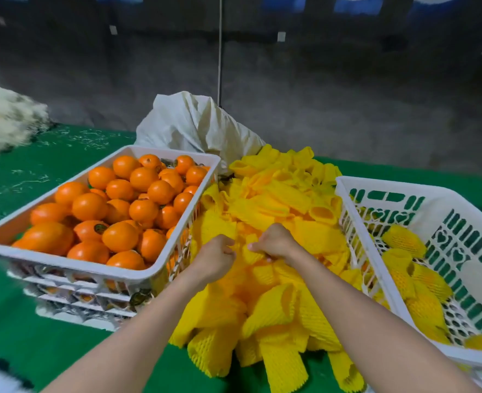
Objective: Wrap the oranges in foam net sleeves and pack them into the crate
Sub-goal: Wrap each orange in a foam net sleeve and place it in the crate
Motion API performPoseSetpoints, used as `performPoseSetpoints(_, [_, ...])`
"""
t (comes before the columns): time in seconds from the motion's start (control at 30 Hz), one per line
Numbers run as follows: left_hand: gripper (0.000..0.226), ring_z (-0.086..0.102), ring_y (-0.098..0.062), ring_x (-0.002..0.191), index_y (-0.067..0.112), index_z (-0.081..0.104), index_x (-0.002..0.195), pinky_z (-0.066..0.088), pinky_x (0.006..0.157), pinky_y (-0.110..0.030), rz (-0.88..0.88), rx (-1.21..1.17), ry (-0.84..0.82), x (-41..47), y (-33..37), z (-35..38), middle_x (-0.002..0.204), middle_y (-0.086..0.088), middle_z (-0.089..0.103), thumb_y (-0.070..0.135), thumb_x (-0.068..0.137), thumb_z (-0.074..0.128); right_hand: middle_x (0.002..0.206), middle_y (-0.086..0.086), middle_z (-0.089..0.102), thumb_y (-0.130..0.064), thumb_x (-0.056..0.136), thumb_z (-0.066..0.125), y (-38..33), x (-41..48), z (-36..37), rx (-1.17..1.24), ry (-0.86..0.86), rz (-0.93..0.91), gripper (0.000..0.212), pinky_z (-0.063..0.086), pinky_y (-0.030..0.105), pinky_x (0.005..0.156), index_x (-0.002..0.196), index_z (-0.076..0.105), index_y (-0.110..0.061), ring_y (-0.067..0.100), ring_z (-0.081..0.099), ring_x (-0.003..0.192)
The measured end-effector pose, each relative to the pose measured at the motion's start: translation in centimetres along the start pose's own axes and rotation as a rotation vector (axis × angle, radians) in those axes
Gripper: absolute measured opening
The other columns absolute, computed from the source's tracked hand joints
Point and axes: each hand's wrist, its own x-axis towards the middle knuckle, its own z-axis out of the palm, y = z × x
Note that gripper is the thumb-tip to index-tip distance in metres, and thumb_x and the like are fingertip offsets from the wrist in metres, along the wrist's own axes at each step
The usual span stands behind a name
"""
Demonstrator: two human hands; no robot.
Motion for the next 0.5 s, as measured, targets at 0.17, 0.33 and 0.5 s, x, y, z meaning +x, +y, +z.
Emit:
performPoseSetpoints(0.17, [0.051, 0.053, -0.028, 0.116, 0.007, 0.046, 0.133, 0.044, 0.08, -0.03, 0.033, 0.203, -0.02, 0.4, -0.4, -0.1, 0.131, -0.014, 0.053, 0.025, 0.09, 0.065, 0.087, 0.012, 0.065, -0.01, 0.077, 0.074, -1.0, -1.7, -1.3, 0.079, 0.143, -0.036, 0.032, 0.045, 0.025, 0.065, 0.107, 0.064, -0.005, 0.017, 0.064, 0.074])
performPoseSetpoints(0.33, [0.025, 0.055, -0.024, 0.083, 0.008, 0.056, 0.098, 0.037, 0.06, -0.035, 0.066, 0.381, -0.009, 0.7, 0.4, -1.3, 0.1, -0.015, 0.056, 0.025, 0.084, 0.068, 0.077, -0.009, 0.054, -0.003, 0.08, 0.063, -2.1, -3.8, -4.3, 0.066, 0.373, -0.248, 0.027, 0.031, 0.021, 0.066, 0.105, 0.068, -0.009, 0.011, 0.048, 0.08])
performPoseSetpoints(0.5, [0.048, 0.043, -0.022, 0.11, 0.015, 0.051, 0.118, 0.034, 0.081, -0.028, 0.334, 0.115, 0.27, 0.4, 1.9, -1.7, 0.111, 0.0, 0.042, 0.023, 0.075, 0.072, 0.099, -0.006, 0.057, -0.006, 0.084, 0.06, -2.9, -5.3, -6.6, 0.095, 0.569, -0.352, 0.02, 0.037, 0.025, 0.072, 0.1, 0.066, -0.018, 0.009, 0.05, 0.089])
